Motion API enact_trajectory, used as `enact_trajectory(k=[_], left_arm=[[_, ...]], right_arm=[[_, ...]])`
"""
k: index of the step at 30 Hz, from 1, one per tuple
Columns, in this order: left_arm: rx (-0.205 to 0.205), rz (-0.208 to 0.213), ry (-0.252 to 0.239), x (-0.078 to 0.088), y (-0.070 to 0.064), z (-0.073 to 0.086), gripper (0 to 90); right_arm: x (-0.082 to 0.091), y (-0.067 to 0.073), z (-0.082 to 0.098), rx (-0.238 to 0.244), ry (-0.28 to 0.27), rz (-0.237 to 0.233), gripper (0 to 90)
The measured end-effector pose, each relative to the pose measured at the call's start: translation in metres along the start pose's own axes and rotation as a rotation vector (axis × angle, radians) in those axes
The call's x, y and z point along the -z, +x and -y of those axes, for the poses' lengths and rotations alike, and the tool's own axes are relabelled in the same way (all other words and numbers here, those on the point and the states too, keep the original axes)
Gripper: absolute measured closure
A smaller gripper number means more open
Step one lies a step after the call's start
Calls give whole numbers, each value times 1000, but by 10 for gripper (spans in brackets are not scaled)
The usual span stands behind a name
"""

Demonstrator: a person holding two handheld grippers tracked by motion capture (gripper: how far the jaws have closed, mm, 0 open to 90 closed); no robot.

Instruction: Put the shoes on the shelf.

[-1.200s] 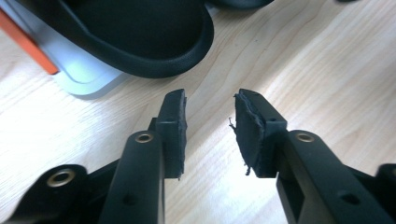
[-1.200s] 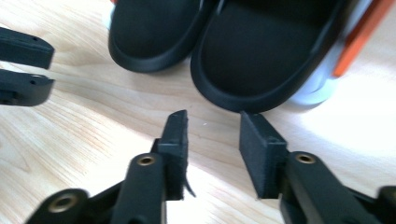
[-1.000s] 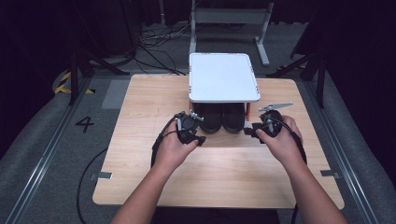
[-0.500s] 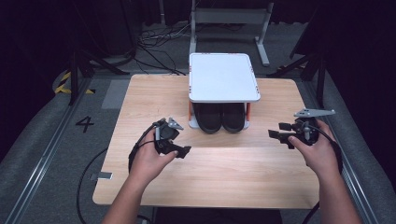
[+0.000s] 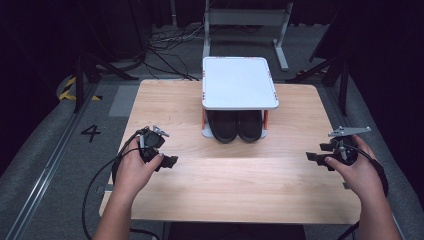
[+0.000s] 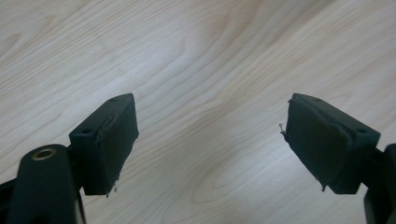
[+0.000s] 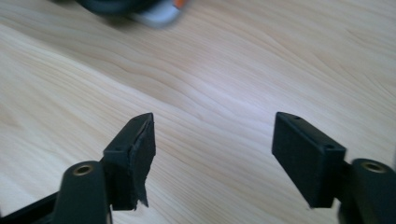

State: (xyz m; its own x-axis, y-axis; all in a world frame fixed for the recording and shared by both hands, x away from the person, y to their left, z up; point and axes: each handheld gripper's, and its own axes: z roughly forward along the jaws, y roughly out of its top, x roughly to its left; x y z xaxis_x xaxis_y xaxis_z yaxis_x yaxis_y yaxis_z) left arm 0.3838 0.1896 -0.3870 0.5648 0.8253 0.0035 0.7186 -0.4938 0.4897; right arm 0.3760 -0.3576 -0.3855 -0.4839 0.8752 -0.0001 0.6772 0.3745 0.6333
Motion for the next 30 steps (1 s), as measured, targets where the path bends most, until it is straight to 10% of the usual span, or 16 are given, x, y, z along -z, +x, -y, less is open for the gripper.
enact_trajectory(k=[10, 30], left_arm=[[13, -21, -31, -20, 16, 16, 175], [78, -28, -135, -66, 42, 35, 173]], right_arm=[[-33, -26, 21, 111, 13, -79, 163], [-89, -42, 50, 62, -129, -67, 158]])
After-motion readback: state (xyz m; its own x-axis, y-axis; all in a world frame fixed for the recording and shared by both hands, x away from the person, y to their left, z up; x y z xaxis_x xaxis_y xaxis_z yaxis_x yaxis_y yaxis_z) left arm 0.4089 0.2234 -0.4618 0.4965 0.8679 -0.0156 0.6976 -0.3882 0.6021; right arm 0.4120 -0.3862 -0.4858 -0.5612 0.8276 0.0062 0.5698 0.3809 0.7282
